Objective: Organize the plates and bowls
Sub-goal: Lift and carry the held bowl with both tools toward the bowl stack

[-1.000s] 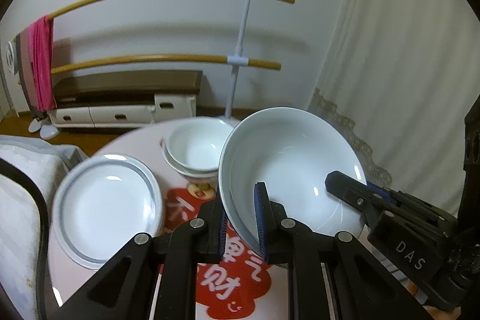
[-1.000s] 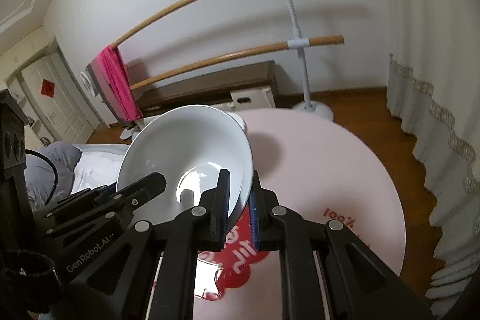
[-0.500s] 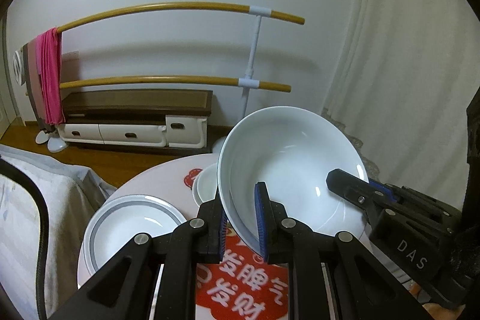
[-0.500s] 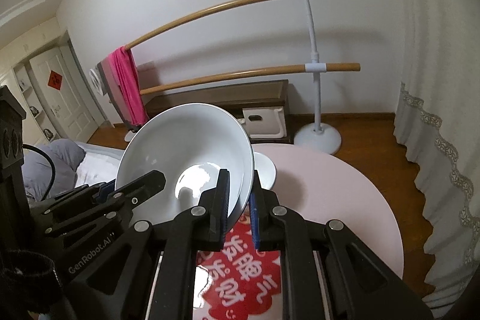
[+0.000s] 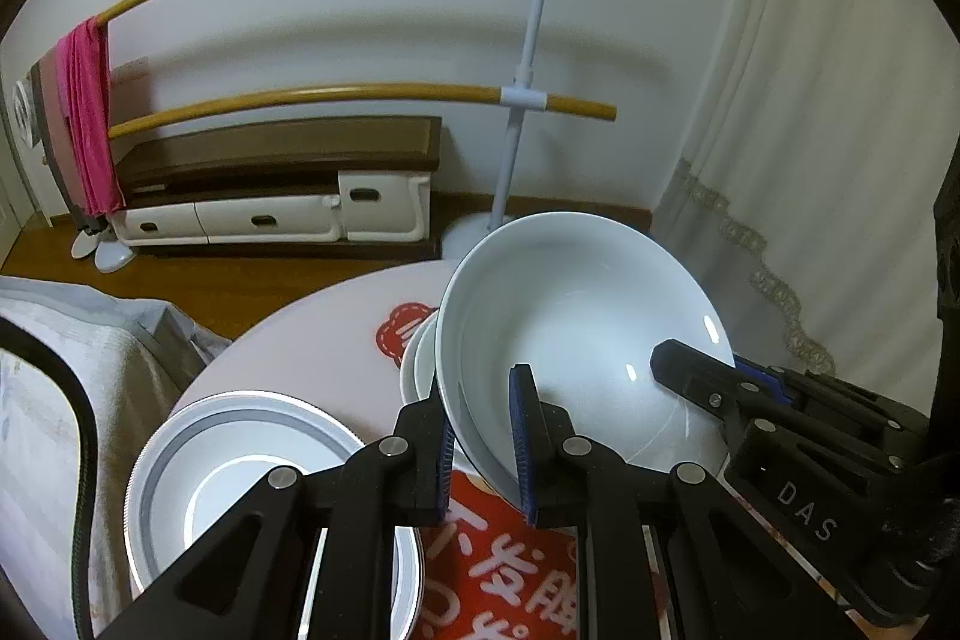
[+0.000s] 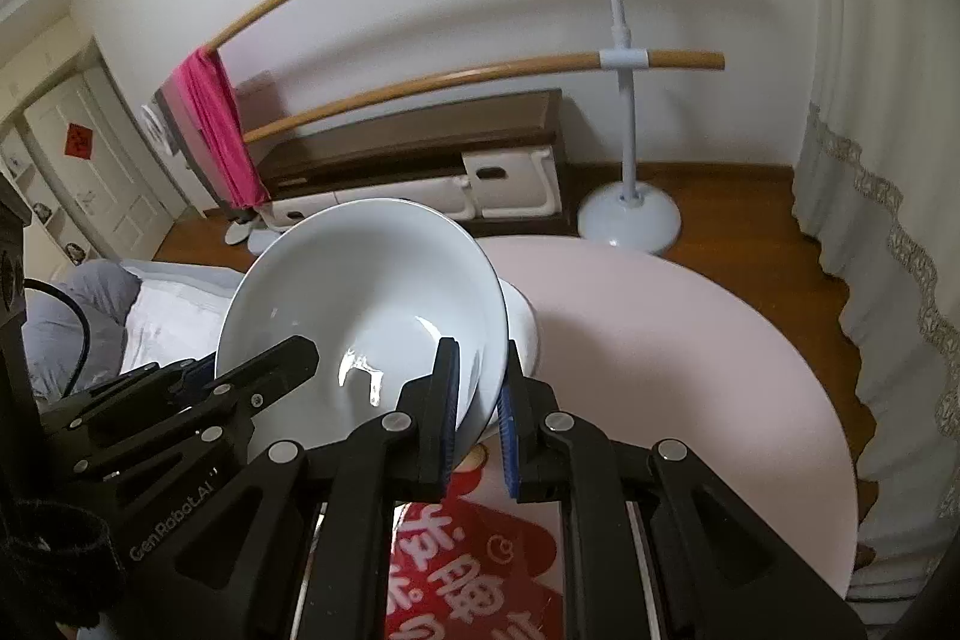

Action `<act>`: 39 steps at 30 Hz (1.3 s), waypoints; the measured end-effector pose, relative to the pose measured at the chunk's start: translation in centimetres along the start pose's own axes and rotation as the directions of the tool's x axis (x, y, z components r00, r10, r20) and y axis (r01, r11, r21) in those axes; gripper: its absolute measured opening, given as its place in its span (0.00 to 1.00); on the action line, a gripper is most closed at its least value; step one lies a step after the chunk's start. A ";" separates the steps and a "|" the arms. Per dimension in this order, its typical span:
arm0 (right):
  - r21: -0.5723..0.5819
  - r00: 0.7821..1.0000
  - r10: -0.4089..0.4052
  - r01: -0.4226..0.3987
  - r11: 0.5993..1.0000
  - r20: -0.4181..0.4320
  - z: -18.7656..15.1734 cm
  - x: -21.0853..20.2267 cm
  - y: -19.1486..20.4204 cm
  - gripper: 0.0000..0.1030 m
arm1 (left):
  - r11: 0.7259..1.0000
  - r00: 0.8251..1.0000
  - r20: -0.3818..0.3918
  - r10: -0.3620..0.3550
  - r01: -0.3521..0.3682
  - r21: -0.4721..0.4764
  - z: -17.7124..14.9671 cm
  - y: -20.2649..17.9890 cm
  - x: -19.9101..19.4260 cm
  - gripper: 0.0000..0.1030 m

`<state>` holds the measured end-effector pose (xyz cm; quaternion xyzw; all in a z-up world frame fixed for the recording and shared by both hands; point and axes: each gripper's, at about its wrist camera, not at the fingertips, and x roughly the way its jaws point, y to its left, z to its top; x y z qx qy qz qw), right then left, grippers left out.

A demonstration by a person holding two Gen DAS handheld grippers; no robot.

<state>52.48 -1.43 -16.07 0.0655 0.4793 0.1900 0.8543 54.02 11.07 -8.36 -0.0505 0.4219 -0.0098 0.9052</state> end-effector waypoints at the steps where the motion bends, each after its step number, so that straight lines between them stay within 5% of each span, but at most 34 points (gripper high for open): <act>1: 0.002 1.000 -0.001 0.001 1.000 -0.006 0.0 0.4 -0.2 0.12 | 1.000 1.000 -0.009 0.002 -0.002 0.000 0.1 0.1 0.6 0.13; 15: 0.019 0.998 -0.006 0.007 1.000 -0.058 -0.2 4.2 -1.3 0.12 | 1.000 0.998 -0.067 0.003 -0.004 -0.007 3.2 0.2 6.0 0.13; 39: 0.023 0.996 -0.059 0.061 0.998 -0.060 0.0 5.3 -0.6 0.15 | 1.000 0.996 -0.084 -0.007 0.006 -0.015 2.7 1.2 7.8 0.13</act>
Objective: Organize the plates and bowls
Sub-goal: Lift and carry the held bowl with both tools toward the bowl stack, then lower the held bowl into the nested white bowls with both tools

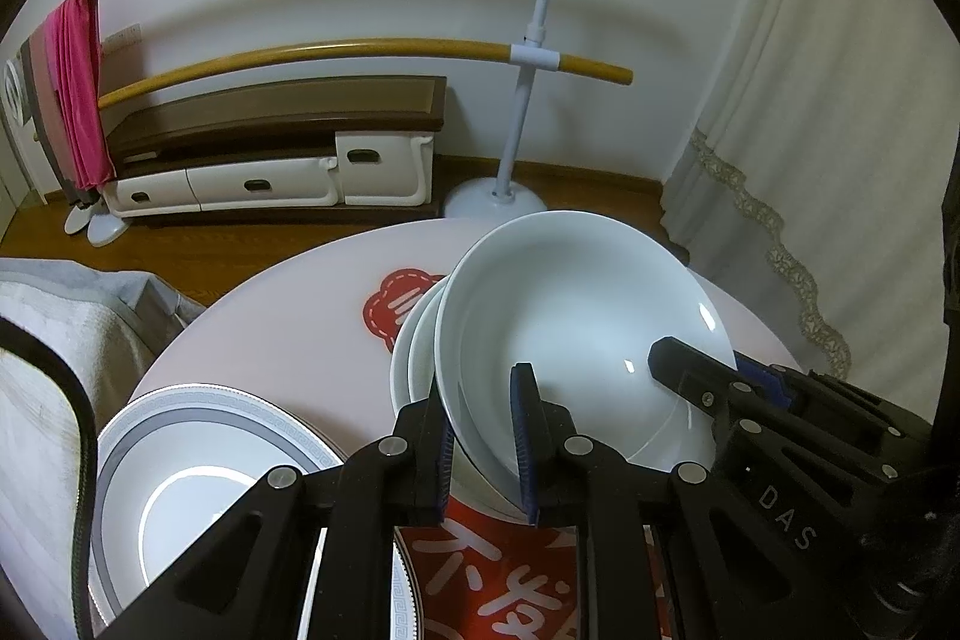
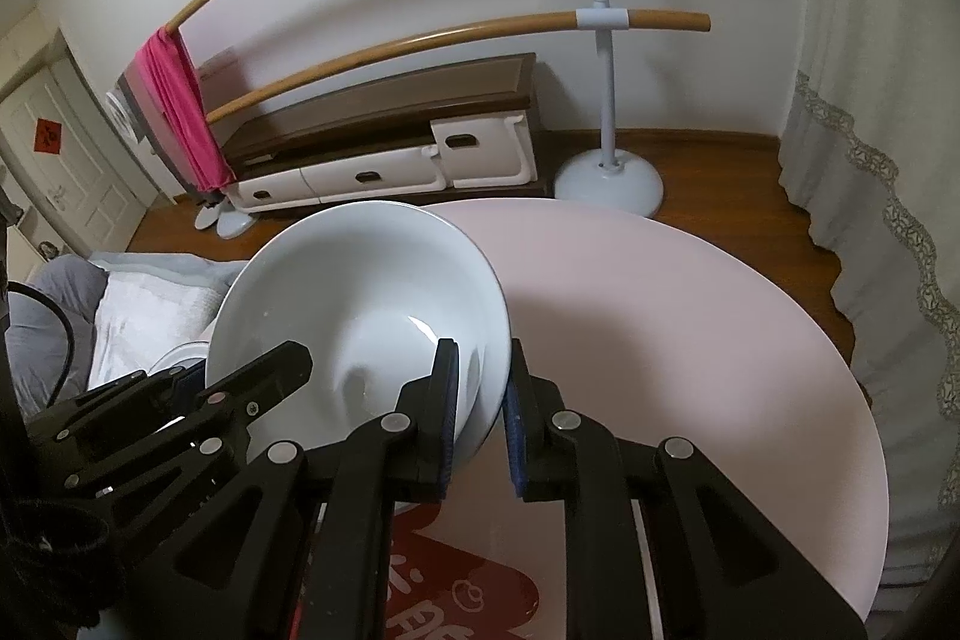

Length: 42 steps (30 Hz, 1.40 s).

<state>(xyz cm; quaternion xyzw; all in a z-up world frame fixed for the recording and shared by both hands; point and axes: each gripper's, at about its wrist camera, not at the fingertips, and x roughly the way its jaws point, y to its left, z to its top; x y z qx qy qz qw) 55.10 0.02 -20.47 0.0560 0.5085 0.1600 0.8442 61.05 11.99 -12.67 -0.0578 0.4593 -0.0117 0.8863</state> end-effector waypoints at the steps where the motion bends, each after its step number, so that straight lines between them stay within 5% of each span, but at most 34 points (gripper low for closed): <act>1: 0.002 1.000 0.002 -0.002 1.000 0.000 0.0 0.0 0.0 0.15 | 1.000 1.000 -0.002 -0.001 0.001 0.001 0.0 0.0 0.1 0.13; 20: 0.200 0.995 0.099 -0.095 0.975 -0.010 -0.6 0.5 -4.2 0.22 | 1.000 1.000 -0.003 -0.013 0.013 0.014 0.1 0.6 0.3 0.13; 23: 0.244 0.993 0.118 -0.109 0.964 -0.022 -0.8 0.6 -4.9 0.31 | 1.000 1.000 -0.004 -0.009 0.009 0.011 0.0 0.5 0.3 0.13; 30: 0.294 0.977 0.206 -0.182 0.939 -0.056 -1.1 1.8 -5.0 0.31 | 1.000 1.000 -0.005 -0.003 0.003 0.011 0.1 0.5 0.3 0.13; 42: 0.276 0.976 0.209 -0.185 0.943 -0.063 -1.0 2.6 -4.2 0.25 | 1.000 1.000 -0.017 0.003 -0.003 -0.007 0.3 0.9 0.1 0.17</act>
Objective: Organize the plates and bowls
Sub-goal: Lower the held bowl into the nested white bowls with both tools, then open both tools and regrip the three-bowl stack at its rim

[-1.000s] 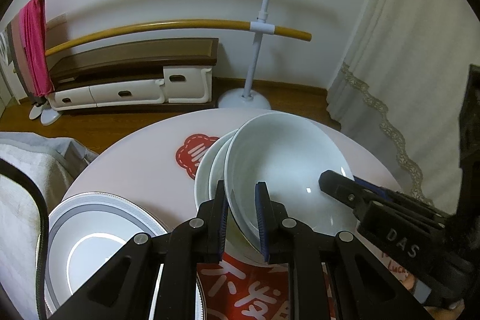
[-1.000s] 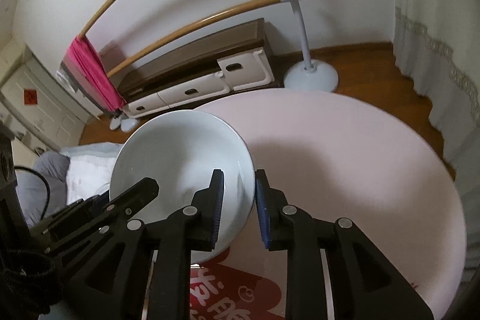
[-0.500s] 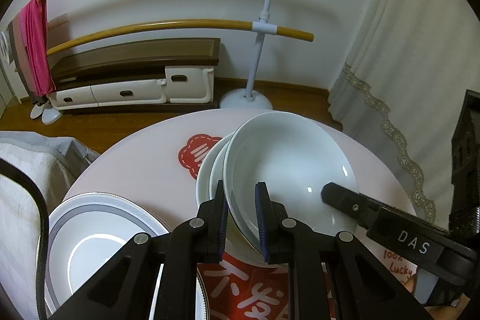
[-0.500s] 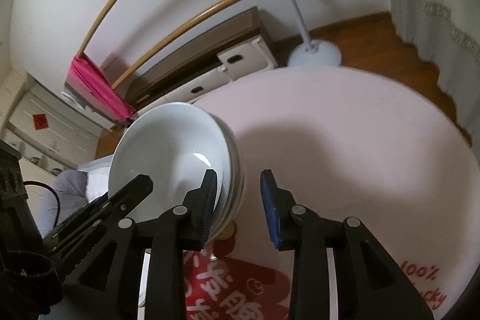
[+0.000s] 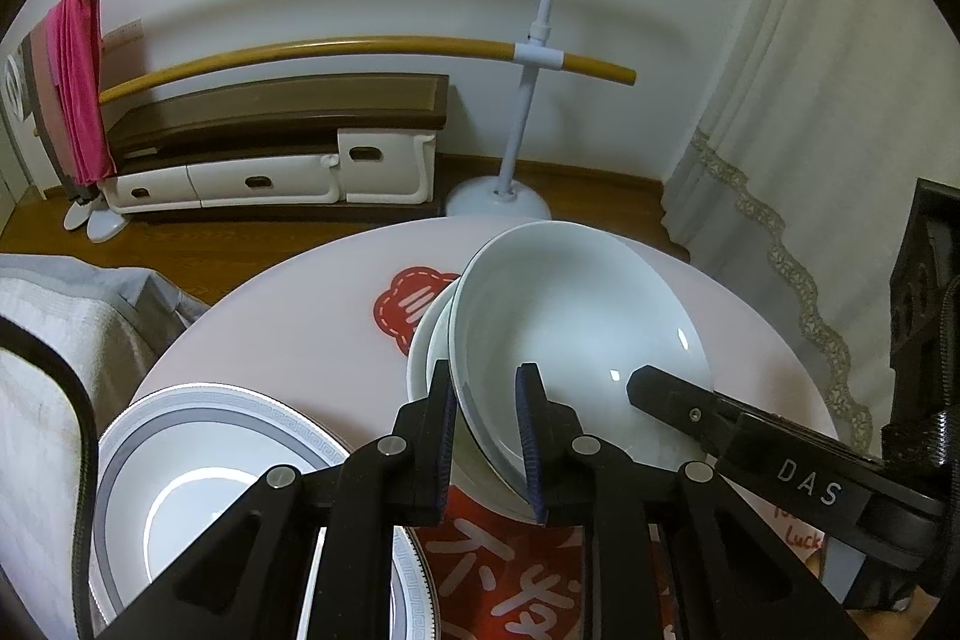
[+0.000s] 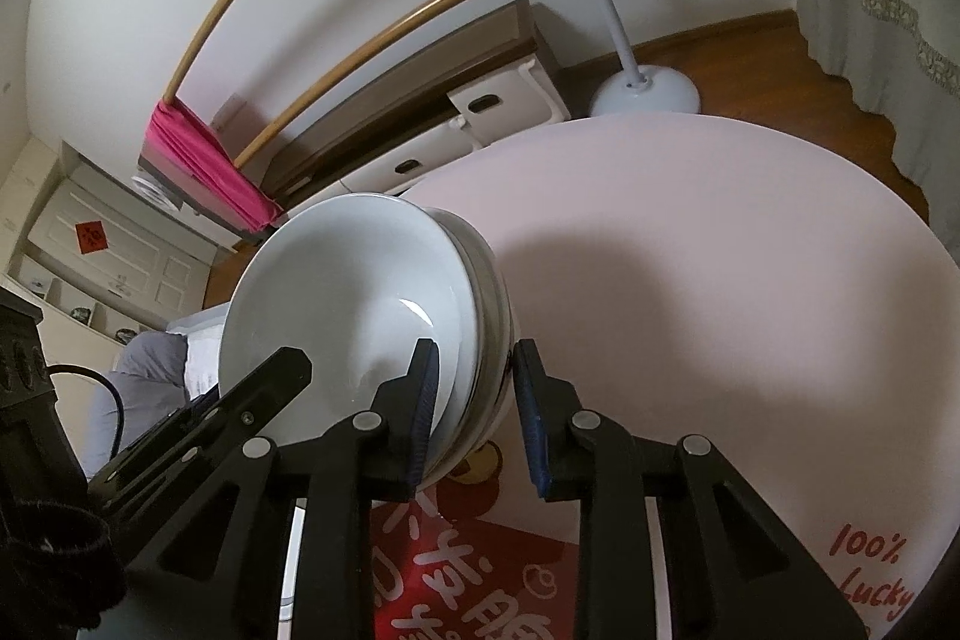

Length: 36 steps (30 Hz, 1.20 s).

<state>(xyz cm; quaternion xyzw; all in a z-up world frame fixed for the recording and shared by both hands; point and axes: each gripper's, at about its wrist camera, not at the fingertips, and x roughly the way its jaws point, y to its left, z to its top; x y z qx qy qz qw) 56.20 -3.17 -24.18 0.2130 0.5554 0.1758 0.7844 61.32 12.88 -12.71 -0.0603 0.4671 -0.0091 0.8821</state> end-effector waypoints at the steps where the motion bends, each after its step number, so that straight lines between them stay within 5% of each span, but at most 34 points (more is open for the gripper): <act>1: 0.000 1.000 0.000 0.000 1.000 0.000 0.0 0.0 0.0 0.25 | 1.000 1.000 0.000 -0.003 0.003 -0.003 0.0 0.0 0.0 0.17; 16: -0.008 1.000 -0.013 0.013 1.000 0.002 0.1 0.1 -0.1 0.25 | 1.000 1.000 -0.004 -0.011 0.011 -0.013 0.1 0.8 -0.5 0.20; 18: -0.010 1.000 -0.017 0.017 1.000 0.003 0.1 0.1 -0.1 0.25 | 1.000 1.000 -0.002 0.010 -0.010 -0.019 0.1 0.8 -0.4 0.34; 21: -0.010 1.000 -0.018 0.018 1.000 0.004 0.1 0.2 0.0 0.25 | 0.999 1.000 -0.009 0.008 -0.008 -0.039 0.1 1.4 -0.3 0.39; 36: -0.003 1.000 -0.026 0.026 1.000 0.008 -0.1 0.2 0.9 0.32 | 0.998 0.999 -0.037 0.016 -0.018 -0.062 1.3 3.0 0.5 0.44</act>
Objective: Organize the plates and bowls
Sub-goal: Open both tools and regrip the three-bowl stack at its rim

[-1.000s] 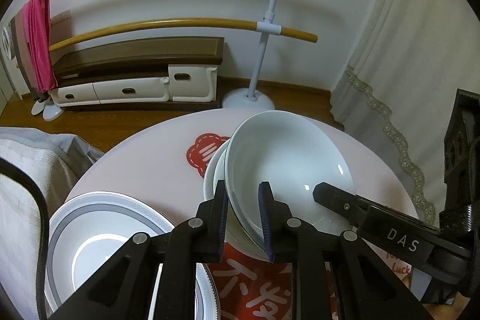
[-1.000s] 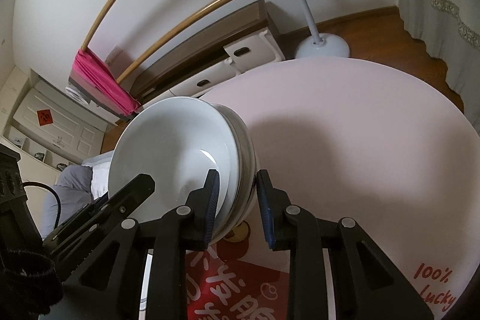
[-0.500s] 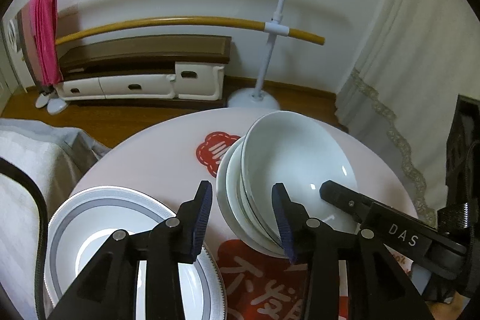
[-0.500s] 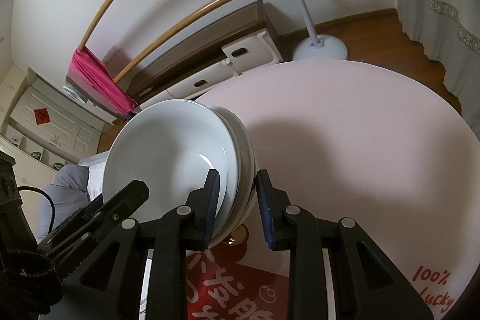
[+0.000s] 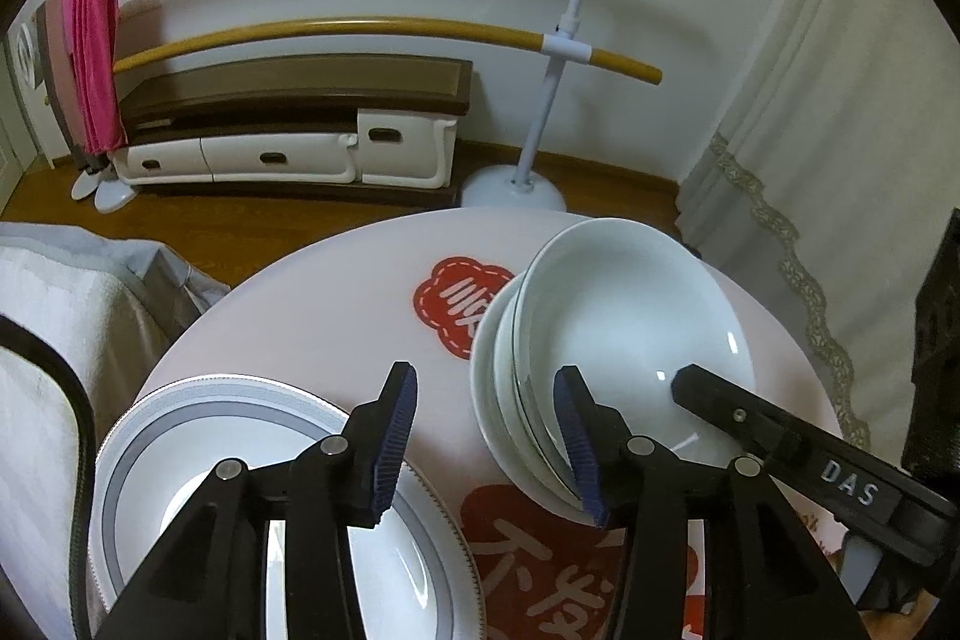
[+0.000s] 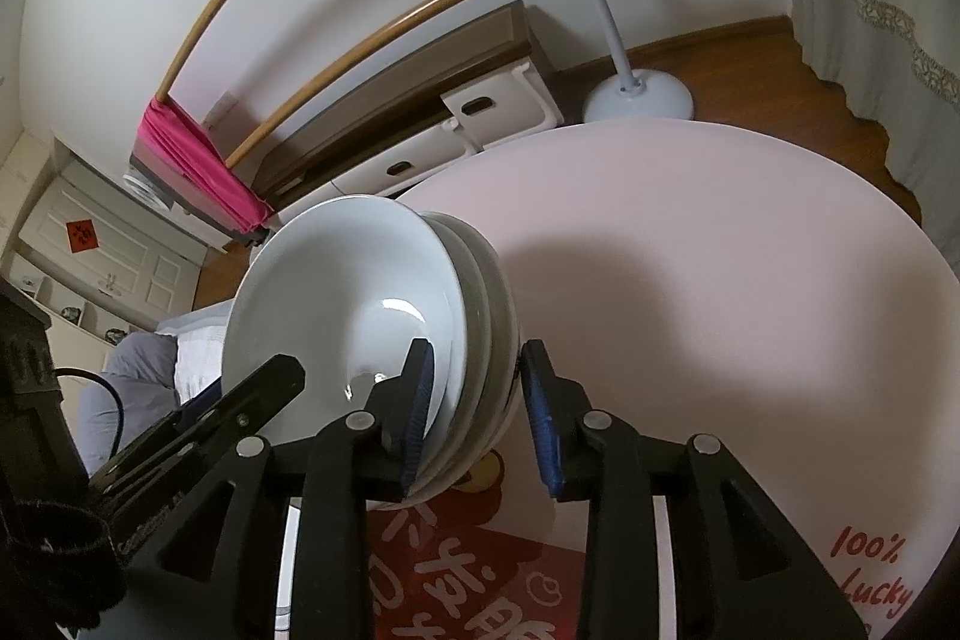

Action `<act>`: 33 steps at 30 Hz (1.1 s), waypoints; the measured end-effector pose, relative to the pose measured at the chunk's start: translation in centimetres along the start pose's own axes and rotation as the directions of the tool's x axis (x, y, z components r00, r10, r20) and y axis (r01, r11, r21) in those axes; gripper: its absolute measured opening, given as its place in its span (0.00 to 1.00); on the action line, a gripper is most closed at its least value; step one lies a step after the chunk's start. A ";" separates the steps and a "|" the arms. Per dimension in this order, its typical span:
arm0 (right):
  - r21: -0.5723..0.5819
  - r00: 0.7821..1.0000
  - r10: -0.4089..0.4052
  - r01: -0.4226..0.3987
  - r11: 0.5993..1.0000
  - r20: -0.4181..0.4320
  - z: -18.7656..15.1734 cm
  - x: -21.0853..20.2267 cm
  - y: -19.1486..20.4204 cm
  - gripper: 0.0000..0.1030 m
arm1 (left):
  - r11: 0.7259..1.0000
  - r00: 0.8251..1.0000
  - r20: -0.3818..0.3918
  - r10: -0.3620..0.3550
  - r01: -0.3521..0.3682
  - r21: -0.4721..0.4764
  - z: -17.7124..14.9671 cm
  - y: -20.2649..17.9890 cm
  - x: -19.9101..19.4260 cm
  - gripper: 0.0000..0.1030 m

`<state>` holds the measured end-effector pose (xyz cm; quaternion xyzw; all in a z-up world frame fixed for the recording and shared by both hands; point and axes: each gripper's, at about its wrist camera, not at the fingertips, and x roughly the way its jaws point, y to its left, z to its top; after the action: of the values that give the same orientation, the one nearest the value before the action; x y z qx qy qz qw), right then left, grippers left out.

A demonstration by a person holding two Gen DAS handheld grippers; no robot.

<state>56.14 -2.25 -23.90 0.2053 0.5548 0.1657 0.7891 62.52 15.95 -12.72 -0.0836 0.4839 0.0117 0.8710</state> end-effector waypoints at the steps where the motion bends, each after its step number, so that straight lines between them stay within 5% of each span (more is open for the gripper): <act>1: -0.001 1.000 -0.001 0.001 1.000 0.001 0.0 0.0 -0.1 0.32 | 1.000 1.000 0.000 0.001 -0.001 0.000 0.1 0.0 0.1 0.44; 18: 0.012 1.000 -0.006 0.006 1.000 0.006 0.1 0.0 -0.3 0.39 | 1.000 1.000 -0.016 0.015 -0.015 -0.007 0.7 -0.2 1.1 0.45; 21: 0.015 1.000 -0.008 0.008 1.000 0.002 -0.1 0.0 -0.3 0.54 | 1.000 1.000 -0.013 -0.005 0.005 -0.007 0.5 -0.2 1.0 0.45; 33: -0.045 0.997 -0.016 0.020 0.999 0.082 -0.9 -3.3 1.2 0.80 | 0.999 0.998 0.054 -0.010 0.008 0.042 -1.5 -0.5 -2.1 0.57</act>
<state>54.14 -2.67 -20.87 0.1888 0.5201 0.1625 0.8169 60.24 15.32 -11.69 -0.0670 0.4597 0.0000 0.8855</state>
